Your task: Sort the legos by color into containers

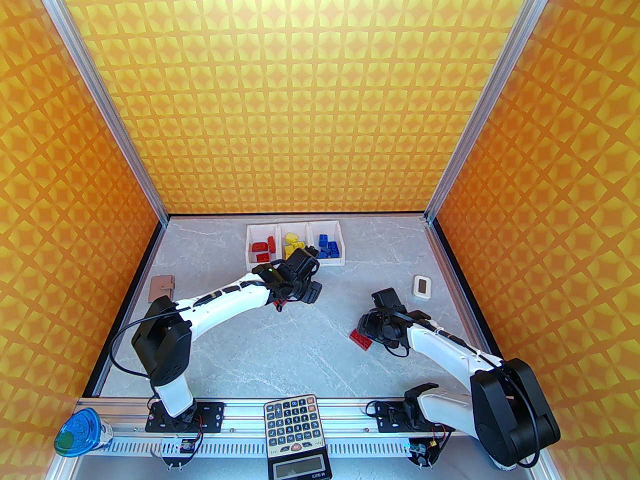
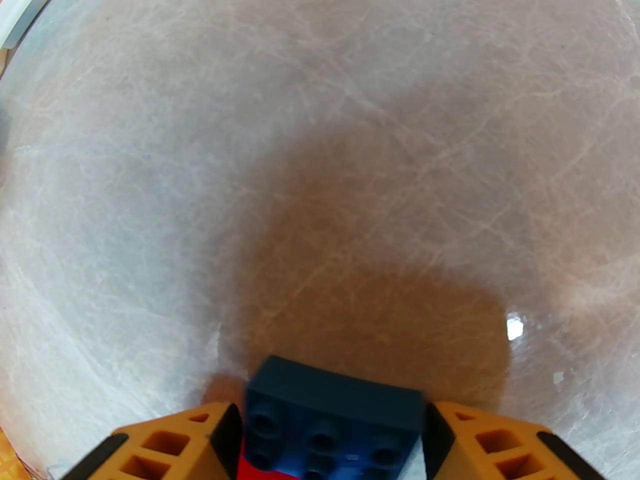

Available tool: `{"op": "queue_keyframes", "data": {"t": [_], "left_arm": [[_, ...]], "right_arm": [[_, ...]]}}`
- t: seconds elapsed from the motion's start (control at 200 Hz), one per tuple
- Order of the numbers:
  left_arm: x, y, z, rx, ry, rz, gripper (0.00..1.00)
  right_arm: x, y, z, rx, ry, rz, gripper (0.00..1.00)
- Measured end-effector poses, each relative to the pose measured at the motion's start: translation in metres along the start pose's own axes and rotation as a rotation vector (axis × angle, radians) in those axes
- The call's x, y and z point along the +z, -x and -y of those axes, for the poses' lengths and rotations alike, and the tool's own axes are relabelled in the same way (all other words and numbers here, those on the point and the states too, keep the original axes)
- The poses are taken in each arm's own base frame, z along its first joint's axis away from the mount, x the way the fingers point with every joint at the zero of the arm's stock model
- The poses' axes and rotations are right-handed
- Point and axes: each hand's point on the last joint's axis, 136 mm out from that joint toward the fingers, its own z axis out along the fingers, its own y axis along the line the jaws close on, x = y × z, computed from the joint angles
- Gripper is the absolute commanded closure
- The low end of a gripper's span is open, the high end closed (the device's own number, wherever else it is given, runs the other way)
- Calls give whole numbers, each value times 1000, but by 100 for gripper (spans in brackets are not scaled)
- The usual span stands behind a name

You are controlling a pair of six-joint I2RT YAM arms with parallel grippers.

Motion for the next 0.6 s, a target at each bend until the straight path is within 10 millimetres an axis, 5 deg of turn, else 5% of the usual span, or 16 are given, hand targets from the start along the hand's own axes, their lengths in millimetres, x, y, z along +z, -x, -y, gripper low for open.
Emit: {"op": "queue_keyframes", "data": {"t": [0.33,0.595], "left_arm": [[-16,-3,-4,-12,-7,25,22],[-30,-17,-10,-44,-8,30,22]], "right_arm": [[-1,14,-11,-38,-24,11,53],[-34,87,-65,-129,49,162,53]]}}
